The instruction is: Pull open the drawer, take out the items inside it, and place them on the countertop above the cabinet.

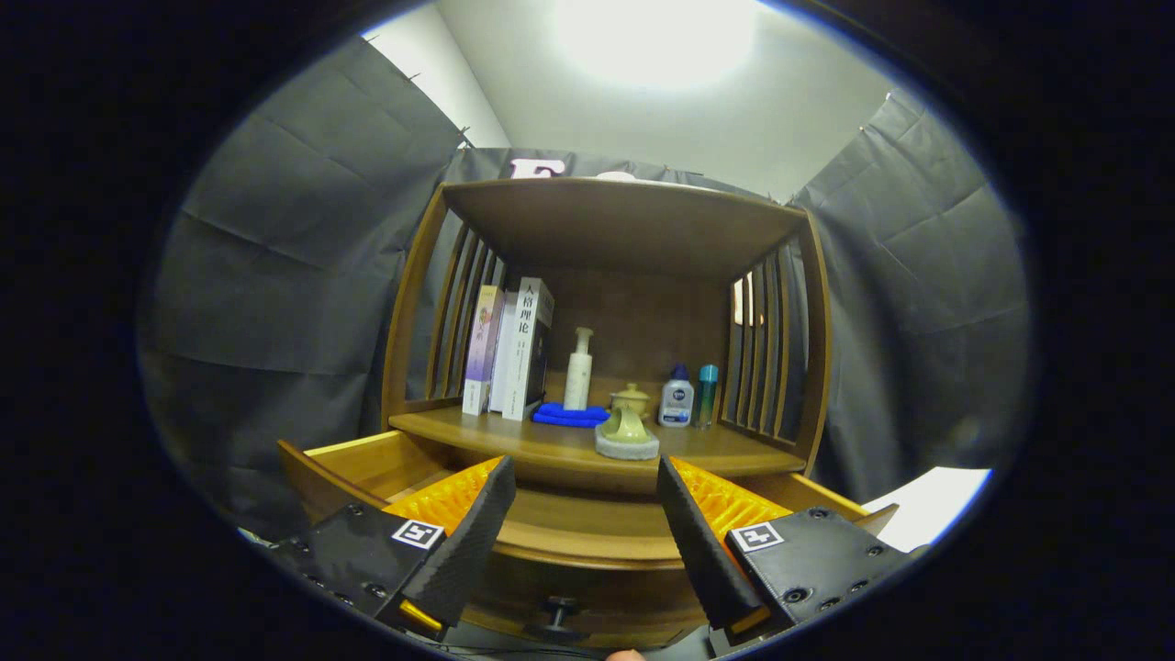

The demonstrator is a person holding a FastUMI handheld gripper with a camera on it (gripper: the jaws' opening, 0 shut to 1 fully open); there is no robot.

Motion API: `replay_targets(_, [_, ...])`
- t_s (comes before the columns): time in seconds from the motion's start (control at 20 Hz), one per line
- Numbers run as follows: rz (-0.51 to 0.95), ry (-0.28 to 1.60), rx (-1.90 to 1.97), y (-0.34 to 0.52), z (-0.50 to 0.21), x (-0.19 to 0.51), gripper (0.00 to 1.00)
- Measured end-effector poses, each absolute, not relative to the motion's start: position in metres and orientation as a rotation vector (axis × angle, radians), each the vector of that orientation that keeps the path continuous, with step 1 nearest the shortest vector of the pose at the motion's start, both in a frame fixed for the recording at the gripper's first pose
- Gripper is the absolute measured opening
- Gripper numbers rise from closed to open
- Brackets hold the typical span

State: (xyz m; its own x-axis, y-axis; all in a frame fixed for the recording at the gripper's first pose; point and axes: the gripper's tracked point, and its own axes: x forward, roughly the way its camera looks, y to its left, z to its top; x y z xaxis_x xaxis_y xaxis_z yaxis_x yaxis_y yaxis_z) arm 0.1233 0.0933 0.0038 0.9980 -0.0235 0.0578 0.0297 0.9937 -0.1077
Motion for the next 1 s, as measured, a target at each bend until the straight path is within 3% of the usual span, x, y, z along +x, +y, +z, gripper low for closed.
replay_targets(0.5, [-0.058,-0.036,-0.058,0.088,-0.035,0.098,0.98])
replay_targets(1.0, [-0.036,0.160,-0.019,0.103,-0.121,0.091,0.98])
